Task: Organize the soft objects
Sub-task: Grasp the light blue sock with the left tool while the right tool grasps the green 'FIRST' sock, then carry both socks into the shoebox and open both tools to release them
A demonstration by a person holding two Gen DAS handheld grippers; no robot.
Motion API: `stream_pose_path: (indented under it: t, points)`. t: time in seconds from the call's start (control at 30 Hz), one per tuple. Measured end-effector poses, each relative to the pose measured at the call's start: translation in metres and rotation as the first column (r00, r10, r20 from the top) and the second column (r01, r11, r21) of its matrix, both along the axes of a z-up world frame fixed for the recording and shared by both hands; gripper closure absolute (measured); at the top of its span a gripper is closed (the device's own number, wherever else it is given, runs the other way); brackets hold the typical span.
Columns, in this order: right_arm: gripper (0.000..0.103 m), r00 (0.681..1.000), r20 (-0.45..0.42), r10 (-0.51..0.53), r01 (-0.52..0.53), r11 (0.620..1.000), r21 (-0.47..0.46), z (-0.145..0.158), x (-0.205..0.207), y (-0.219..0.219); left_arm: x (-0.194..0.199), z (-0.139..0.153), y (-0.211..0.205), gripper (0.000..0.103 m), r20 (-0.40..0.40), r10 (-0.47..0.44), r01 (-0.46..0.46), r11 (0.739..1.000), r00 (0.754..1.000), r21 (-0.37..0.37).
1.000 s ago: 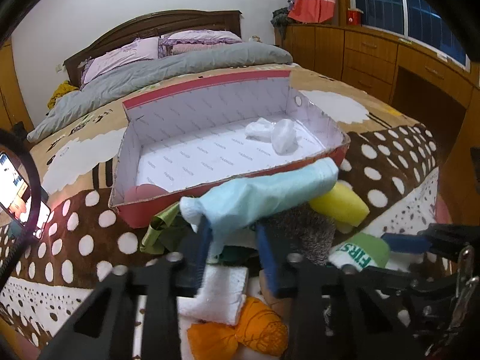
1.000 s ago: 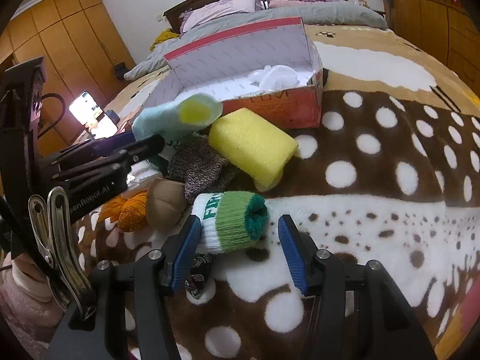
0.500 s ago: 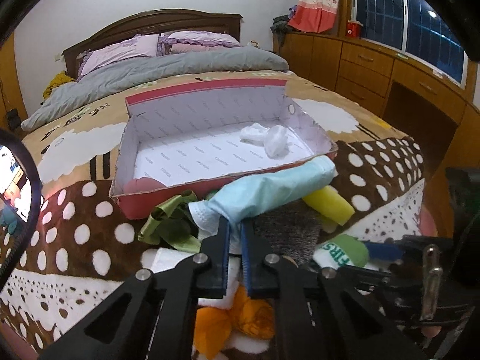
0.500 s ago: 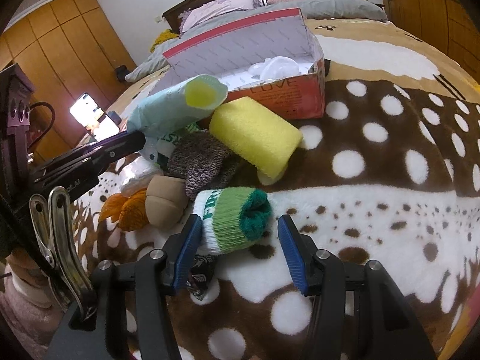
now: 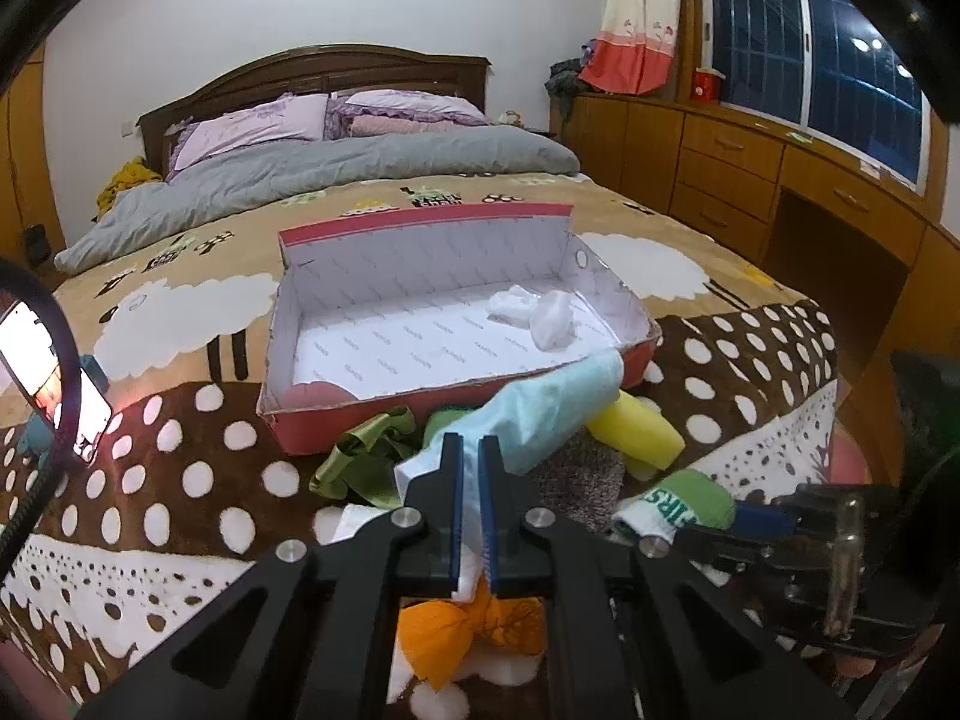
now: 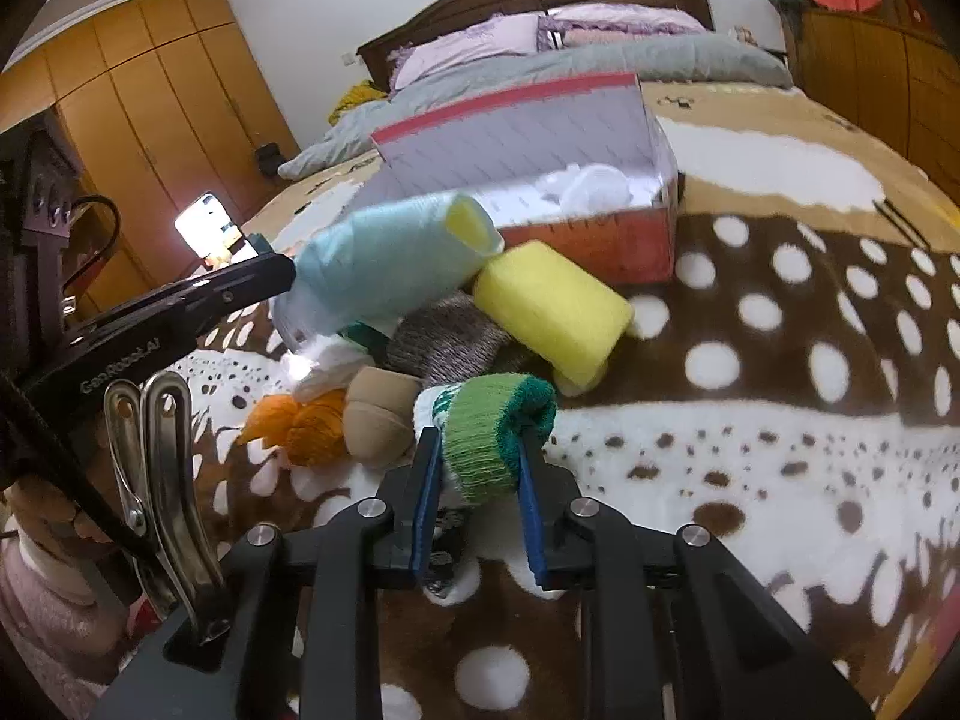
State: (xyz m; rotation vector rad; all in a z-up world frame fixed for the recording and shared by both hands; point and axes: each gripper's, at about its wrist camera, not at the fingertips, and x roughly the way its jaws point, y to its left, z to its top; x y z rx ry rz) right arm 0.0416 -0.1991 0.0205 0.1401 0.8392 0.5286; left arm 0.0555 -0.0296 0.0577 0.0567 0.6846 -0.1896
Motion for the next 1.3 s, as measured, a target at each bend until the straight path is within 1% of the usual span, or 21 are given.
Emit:
stream_pose_path:
  t: [0.07,0.1,0.17,0.2,0.23,0.27,0.33,0.37,0.43,0.53,0.67,0.8,0.93,1.07,1.13,1.17,1.2,1.23,1.27,1.3]
  points:
    - [0.078,1.0,0.014,0.003,-0.003,1.0,-0.006,0.004,-0.002,0.001,0.001,-0.002,-0.002,0.097,-0.011,-0.015,0.015,1.0,1.0,0.003]
    - [0.078,1.0,0.016,0.005,-0.005,1.0,-0.007,0.005,-0.001,0.001,0.001,-0.004,-0.003,0.095,-0.018,-0.018,0.018,1.0,1.0,0.007]
    - [0.078,1.0,0.018,0.009,-0.008,1.0,-0.004,0.006,-0.001,0.001,0.003,-0.008,-0.007,0.081,-0.03,-0.03,0.03,0.999,0.999,0.018]
    - [0.078,1.0,0.018,0.01,-0.01,1.0,-0.003,0.006,-0.001,0.001,0.003,-0.009,-0.008,0.067,-0.033,-0.034,0.035,0.999,0.999,0.023]
    - [0.078,1.0,0.019,0.011,-0.011,1.0,-0.003,0.007,0.0,0.003,0.003,-0.01,-0.01,0.055,-0.032,-0.036,0.038,0.999,0.999,0.035]
    - [0.078,1.0,0.02,0.012,-0.012,1.0,-0.002,0.007,0.0,0.002,0.004,-0.011,-0.012,0.051,-0.03,-0.038,0.04,0.998,0.999,0.046]
    - [0.078,1.0,0.021,0.013,-0.013,1.0,0.001,0.007,-0.001,0.001,0.007,-0.013,-0.016,0.036,-0.034,-0.036,0.038,0.996,0.999,0.086]
    - [0.078,1.0,0.021,0.015,-0.015,1.0,0.003,0.007,-0.001,0.0,0.009,-0.014,-0.018,0.034,-0.037,-0.03,0.034,0.993,0.999,0.112]
    - [0.078,1.0,0.022,0.014,-0.014,1.0,0.006,0.007,-0.003,0.0,0.014,-0.016,-0.021,0.034,-0.041,-0.024,0.031,0.987,0.999,0.158]
    - [0.078,1.0,0.018,0.011,-0.011,1.0,0.013,0.005,-0.003,-0.003,0.019,-0.019,-0.023,0.034,-0.051,-0.026,0.036,0.979,0.998,0.201]
    - [0.078,1.0,0.01,0.004,-0.004,1.0,0.026,0.002,0.0,-0.008,0.02,-0.019,-0.025,0.034,-0.048,-0.045,0.055,0.971,0.998,0.231]
    - [0.078,1.0,0.013,0.003,-0.003,1.0,0.029,0.002,0.0,-0.01,0.023,-0.011,-0.028,0.031,-0.07,-0.105,0.119,0.964,0.992,0.238]
    - [0.078,1.0,0.02,0.004,-0.004,0.999,0.035,0.003,-0.002,-0.013,0.027,-0.005,-0.033,0.03,-0.098,-0.183,0.201,0.954,0.978,0.223]
    - [0.078,1.0,0.019,0.001,-0.001,0.999,0.037,0.003,-0.003,-0.015,0.033,-0.011,-0.043,0.03,-0.117,-0.225,0.248,0.936,0.967,0.249]
    - [0.078,1.0,0.018,-0.001,0.0,0.999,0.039,0.004,-0.003,-0.016,0.036,-0.017,-0.046,0.03,-0.135,-0.237,0.264,0.932,0.962,0.249]
    - [0.078,1.0,0.018,-0.001,0.0,0.999,0.041,0.004,-0.004,-0.017,0.037,-0.021,-0.047,0.031,-0.152,-0.242,0.273,0.931,0.958,0.242]
    - [0.078,1.0,0.018,0.0,-0.001,0.999,0.041,0.005,-0.004,-0.017,0.037,-0.024,-0.047,0.039,-0.161,-0.243,0.276,0.933,0.957,0.231]
    - [0.078,1.0,0.019,0.001,-0.001,0.999,0.04,0.005,-0.003,-0.017,0.036,-0.025,-0.047,0.057,-0.169,-0.244,0.277,0.936,0.955,0.218]
    - [0.078,1.0,0.021,0.001,-0.002,0.999,0.039,0.005,-0.004,-0.017,0.037,-0.027,-0.046,0.063,-0.184,-0.244,0.279,0.939,0.952,0.2]
    - [0.078,1.0,0.021,0.002,-0.003,0.999,0.038,0.005,-0.003,-0.017,0.037,-0.029,-0.046,0.064,-0.193,-0.243,0.278,0.943,0.951,0.184]
